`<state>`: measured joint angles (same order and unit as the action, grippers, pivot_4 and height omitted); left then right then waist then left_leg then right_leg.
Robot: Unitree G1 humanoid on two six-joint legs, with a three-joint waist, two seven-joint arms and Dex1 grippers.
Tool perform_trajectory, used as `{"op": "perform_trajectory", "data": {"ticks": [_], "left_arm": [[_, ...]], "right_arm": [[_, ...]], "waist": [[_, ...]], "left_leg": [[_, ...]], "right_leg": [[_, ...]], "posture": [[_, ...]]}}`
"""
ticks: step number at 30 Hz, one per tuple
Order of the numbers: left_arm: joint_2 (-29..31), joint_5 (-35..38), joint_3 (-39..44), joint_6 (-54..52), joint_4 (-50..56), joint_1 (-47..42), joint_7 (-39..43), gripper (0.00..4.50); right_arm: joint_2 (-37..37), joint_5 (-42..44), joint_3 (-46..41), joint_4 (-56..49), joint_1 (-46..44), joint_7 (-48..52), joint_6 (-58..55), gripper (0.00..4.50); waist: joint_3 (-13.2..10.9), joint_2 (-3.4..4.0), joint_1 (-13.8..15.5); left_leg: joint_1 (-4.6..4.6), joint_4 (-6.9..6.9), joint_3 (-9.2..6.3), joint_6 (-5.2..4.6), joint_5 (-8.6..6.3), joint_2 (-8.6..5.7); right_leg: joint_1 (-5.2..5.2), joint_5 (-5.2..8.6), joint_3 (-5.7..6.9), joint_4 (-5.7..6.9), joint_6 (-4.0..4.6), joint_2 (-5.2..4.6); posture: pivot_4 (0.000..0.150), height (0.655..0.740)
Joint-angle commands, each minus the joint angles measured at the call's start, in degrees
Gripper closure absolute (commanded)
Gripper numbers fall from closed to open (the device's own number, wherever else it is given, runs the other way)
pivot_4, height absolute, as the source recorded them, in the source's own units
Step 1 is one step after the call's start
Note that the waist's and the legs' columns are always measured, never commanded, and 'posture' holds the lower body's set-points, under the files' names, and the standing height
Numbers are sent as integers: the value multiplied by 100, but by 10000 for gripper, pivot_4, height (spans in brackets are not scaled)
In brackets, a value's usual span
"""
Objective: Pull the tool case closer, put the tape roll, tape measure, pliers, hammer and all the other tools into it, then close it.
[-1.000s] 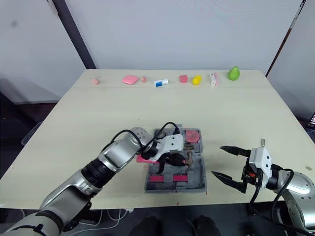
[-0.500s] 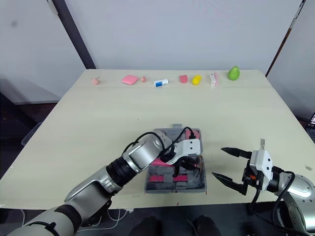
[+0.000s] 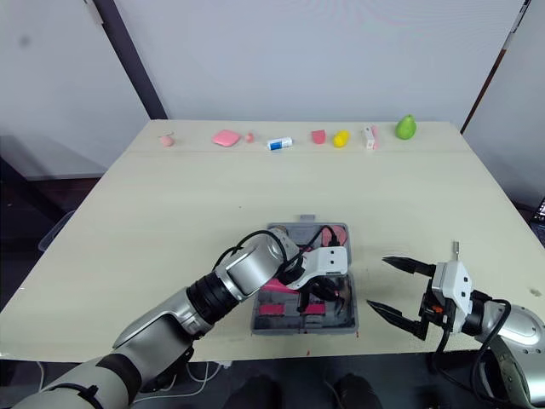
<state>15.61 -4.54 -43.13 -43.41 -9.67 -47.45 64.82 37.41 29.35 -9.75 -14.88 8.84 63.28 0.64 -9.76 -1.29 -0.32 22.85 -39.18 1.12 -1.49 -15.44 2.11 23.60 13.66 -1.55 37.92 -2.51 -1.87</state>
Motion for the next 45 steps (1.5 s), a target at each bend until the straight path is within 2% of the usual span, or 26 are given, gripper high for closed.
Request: {"op": "perform_trajectory", "data": {"ticks": [1, 3, 4, 6, 10, 19, 25, 27, 29, 30, 32, 33, 34, 35, 37, 45], "left_arm": [[-4, -93, -93, -45, 88, -41, 0, 44818], [-15, -99, -83, -45, 76, -25, -34, 44818], [-16, -95, -82, -49, 86, -17, -28, 36820], [-5, -92, -91, -61, 138, -7, -6, 30695], [-5, -125, 4, -31, 203, -28, -115, 13353], [581, 228, 460, 54, 915, -192, 273, 13353], [653, 633, 1197, 766, 648, -126, 257, 13353], [598, 990, 1625, 1174, 506, 47, 334, 18387], [645, 1196, 1856, 1480, 380, 184, 461, 26197], [670, 1250, 1916, 1598, 315, 238, 515, 28340], [812, 1237, 1915, 2014, 105, 407, 709, 39631], [896, 1190, 1898, 2398, -112, 547, 817, 41783], [945, 1152, 1895, 2817, -319, 681, 895, 41783], [968, 1125, 1898, 3215, -517, 783, 964, 43862], [989, 1091, 1898, 3649, -791, 896, 1047, 43862], [958, 792, 1700, 3972, -1492, 1182, 1135, 43862]], "right_arm": [[142, 42, -206, -95, 62, 101, 111, 0], [175, 51, -219, -57, 39, 127, 115, 0], [180, 53, -219, -40, 23, 130, 120, 0], [178, 51, -215, -11, 5, 137, 132, 0], [149, 38, -189, 26, -11, 141, 155, 0], [165, 45, -190, 90, -3, 154, 226, 0], [159, 50, -166, 102, -62, 143, 205, 0], [159, 48, -158, 91, -76, 137, 194, 0], [164, 50, -152, 78, -96, 127, 171, 0], [166, 52, -150, 71, -106, 121, 160, 0], [173, 60, -143, 47, -129, 106, 126, 0], [176, 62, -137, 38, -150, 98, 109, 0], [177, 65, -132, 29, -161, 93, 96, 0], [178, 64, -125, 23, -171, 91, 87, 0], [178, 66, -120, -3, -163, 88, 75, 0], [214, 78, -188, -70, -94, 56, -1, 0]], "waist": [[0, 0, 3], [0, 0, 3], [1, 1, 3], [1, 1, 2], [1, 2, 1], [1, 2, -24], [1, 3, -12], [1, 3, -9], [2, 3, -23], [2, 3, -28], [2, 3, -30], [2, 3, -23], [2, 4, -24], [3, 5, -26], [3, 5, -24], [3, 5, 68]], "left_leg": [[0, 0, 0, 0, 0, 0], [0, 0, 1, 0, 0, 0], [-1, 0, 0, 0, 0, 0], [-2, 0, 0, 0, 0, 0], [-2, -2, 1, 0, 0, 0], [-2, -1, -1, 0, 0, 0], [-1, -1, 0, 0, 0, 0], [-1, -2, 0, 0, 0, 0], [-2, -2, 0, 0, 0, 0], [-3, -2, 0, 0, 0, 0], [-4, -2, 0, 0, 0, 0], [-5, -2, 0, 0, 0, 0], [-4, -2, 1, 0, 0, 0], [-5, -2, 3, 0, 0, 0], [-6, -2, 4, 0, 0, 0], [-1, -4, 3, 0, 0, -2]], "right_leg": [[0, 0, 0, 0, 0, 0], [0, 0, 0, 0, 0, 0], [0, 0, 0, 0, 0, 0], [-1, 0, 0, 1, 0, 0], [-1, 0, -1, 1, 0, 0], [0, 0, -2, 3, 0, 2], [-1, 0, -2, 2, 0, 0], [-1, 0, -2, 2, 0, 0], [0, 0, -1, 3, 1, 0], [0, 0, -2, 4, 1, 0], [0, -1, -2, 4, 1, 1], [0, -1, -2, 5, 1, 1], [-1, -1, -2, 4, 1, 0], [-1, -1, -3, 4, 1, 0], [-1, -1, -4, 4, 1, 0], [-2, -1, -5, 2, 0, 0]], "posture": [[1500, 7400], [1500, 7400], [1500, 7400], [1500, 7400], [1500, 7400], [1500, 7400], [1500, 7400], [1500, 7400], [1500, 7400], [1500, 7400], [1500, 7400], [1500, 7400], [1500, 7400], [1500, 7400], [1500, 7400], [1500, 7400]]}}
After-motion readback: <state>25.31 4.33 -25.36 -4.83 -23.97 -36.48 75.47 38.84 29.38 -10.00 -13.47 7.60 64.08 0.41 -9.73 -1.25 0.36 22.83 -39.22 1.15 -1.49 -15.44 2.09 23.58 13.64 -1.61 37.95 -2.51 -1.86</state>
